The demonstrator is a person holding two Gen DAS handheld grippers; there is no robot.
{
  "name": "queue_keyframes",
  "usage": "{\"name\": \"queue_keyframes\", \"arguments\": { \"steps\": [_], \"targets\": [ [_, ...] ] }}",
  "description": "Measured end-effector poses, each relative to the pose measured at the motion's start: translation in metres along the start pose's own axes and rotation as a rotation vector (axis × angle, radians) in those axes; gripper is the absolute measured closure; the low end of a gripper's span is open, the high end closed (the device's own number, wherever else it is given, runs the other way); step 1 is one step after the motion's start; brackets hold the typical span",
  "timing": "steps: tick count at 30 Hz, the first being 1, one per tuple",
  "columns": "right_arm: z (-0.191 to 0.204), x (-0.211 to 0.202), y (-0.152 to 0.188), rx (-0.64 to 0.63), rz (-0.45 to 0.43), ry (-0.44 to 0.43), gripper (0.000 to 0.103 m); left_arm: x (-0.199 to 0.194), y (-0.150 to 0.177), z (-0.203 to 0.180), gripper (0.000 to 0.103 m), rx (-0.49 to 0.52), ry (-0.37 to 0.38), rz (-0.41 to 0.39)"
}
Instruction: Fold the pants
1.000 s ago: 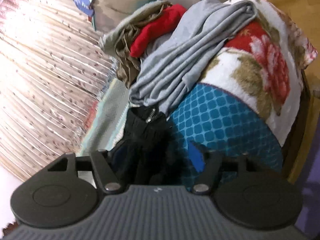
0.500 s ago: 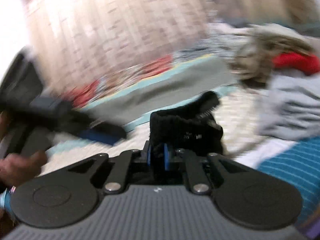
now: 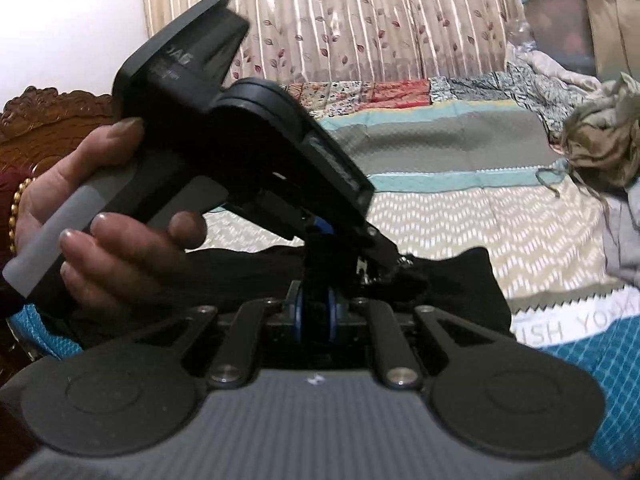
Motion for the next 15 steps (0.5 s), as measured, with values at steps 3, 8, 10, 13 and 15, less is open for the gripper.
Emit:
{"name": "queue_keyframes", "arguments": {
  "steps": [3,8,10,13,15],
  "targets": [
    [0.000,0.004,0.001,0.006,0.009,0.004,0.088,-0.001,0.003,0.002,0.089,0.020,-0.037,-0.006],
    [0.004,0.013,0.002,-0.006,0.012,0.008,0.088,-0.008,0.006,0.014,0.044,0.014,-0.113,-0.014],
    [0.006,0.009,0.004,-0.009,0.017,0.003,0.088,-0.013,0.009,0.023,0.038,-0.021,-0.115,-0.007],
    [0.009,0.010,0.006,-0.035,0.014,0.009,0.088,-0.024,0.015,0.041,0.016,-0.113,-0.085,0.004],
    [0.010,0.009,0.008,-0.040,0.008,0.014,0.088,-0.033,0.021,0.049,0.011,-0.186,-0.025,0.006]
  ]
}}
Point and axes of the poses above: each gripper's, at about its wrist camera, not at the fingertips, and x roughly the way its jaws point, z to its left, y to its underside, the point moved 4 cm from there along x, roughly the way its jaws point, and after that the axes turned 12 degrees about -z, right-handed, at the moved point
